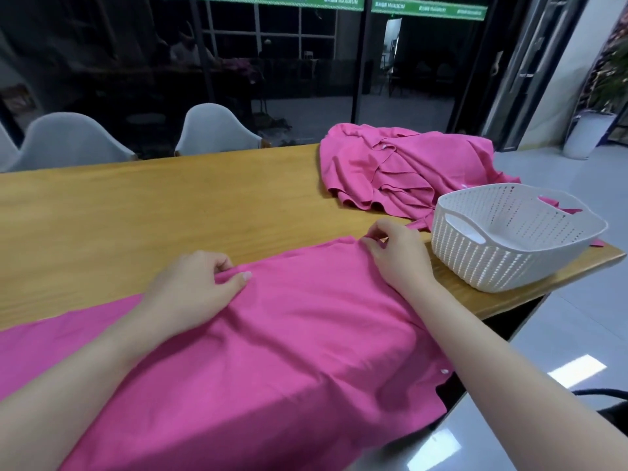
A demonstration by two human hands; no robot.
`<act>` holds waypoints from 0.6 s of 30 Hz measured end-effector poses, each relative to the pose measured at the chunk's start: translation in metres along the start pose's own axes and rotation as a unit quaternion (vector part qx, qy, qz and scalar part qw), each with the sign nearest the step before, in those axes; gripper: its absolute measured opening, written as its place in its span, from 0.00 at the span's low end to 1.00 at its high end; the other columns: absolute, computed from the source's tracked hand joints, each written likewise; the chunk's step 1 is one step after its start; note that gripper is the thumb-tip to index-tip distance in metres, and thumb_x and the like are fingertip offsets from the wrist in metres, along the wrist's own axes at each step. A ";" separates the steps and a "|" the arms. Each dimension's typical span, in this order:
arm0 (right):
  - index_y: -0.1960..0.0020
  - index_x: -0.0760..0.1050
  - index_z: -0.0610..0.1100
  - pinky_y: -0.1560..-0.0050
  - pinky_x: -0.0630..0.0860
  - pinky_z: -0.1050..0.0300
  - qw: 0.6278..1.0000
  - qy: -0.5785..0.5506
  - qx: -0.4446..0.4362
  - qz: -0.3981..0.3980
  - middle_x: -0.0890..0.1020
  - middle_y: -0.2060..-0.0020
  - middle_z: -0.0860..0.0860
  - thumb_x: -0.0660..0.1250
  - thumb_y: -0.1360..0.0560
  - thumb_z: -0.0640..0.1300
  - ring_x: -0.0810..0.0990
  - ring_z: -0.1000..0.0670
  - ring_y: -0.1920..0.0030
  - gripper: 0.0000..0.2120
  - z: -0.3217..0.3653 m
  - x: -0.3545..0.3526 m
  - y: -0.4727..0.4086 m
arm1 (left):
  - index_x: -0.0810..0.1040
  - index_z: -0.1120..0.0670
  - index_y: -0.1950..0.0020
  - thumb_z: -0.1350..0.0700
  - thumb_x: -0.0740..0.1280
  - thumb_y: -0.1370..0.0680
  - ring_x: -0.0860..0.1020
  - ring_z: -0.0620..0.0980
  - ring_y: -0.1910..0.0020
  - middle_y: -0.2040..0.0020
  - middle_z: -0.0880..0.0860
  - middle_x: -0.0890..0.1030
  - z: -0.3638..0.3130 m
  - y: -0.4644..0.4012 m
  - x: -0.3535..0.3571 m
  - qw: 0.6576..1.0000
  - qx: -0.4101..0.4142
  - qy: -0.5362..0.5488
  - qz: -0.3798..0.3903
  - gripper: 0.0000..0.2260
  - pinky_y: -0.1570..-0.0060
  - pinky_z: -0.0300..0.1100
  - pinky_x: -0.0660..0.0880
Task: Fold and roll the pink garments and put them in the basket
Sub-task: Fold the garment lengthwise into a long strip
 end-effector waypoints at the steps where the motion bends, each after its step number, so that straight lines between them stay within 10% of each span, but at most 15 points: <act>1: 0.56 0.78 0.49 0.52 0.78 0.44 1.000 0.002 0.000 0.003 0.84 0.59 0.52 0.71 0.24 0.48 0.81 0.44 0.55 0.05 -0.001 0.001 0.000 | 0.77 0.50 0.64 0.40 0.68 0.22 0.79 0.57 0.62 0.69 0.49 0.78 -0.001 0.008 -0.001 0.999 -0.010 -0.031 -0.030 0.16 0.64 0.48 0.72; 8: 0.53 0.75 0.44 0.60 0.73 0.54 0.989 -0.117 -0.059 -0.074 0.79 0.66 0.55 0.69 0.20 0.42 0.76 0.54 0.65 0.04 0.017 -0.016 0.008 | 0.62 0.49 0.66 0.44 0.63 0.19 0.79 0.63 0.62 0.67 0.54 0.79 -0.002 0.032 0.009 0.989 0.033 -0.092 -0.115 0.19 0.67 0.49 0.68; 13: 0.54 0.72 0.44 0.69 0.63 0.55 0.980 -0.170 -0.018 0.098 0.75 0.73 0.48 0.68 0.19 0.45 0.65 0.54 0.74 0.08 0.024 -0.007 -0.009 | 0.63 0.50 0.65 0.45 0.61 0.18 0.79 0.63 0.61 0.67 0.54 0.78 -0.001 0.030 0.011 0.988 0.029 -0.088 -0.120 0.18 0.67 0.50 0.67; 18: 0.54 0.71 0.43 0.64 0.64 0.59 0.990 -0.108 -0.021 0.084 0.76 0.69 0.52 0.69 0.20 0.44 0.72 0.57 0.68 0.08 0.015 0.008 -0.005 | 0.65 0.51 0.65 0.45 0.62 0.19 0.78 0.62 0.62 0.69 0.52 0.76 -0.001 0.032 0.008 0.987 0.017 -0.094 -0.126 0.18 0.67 0.49 0.66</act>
Point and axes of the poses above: each hand's wrist, its own y-axis away from the middle knuckle, its own x-axis out of the palm, z = x × y, the point moved 3 cm from there along -y, towards the middle knuckle
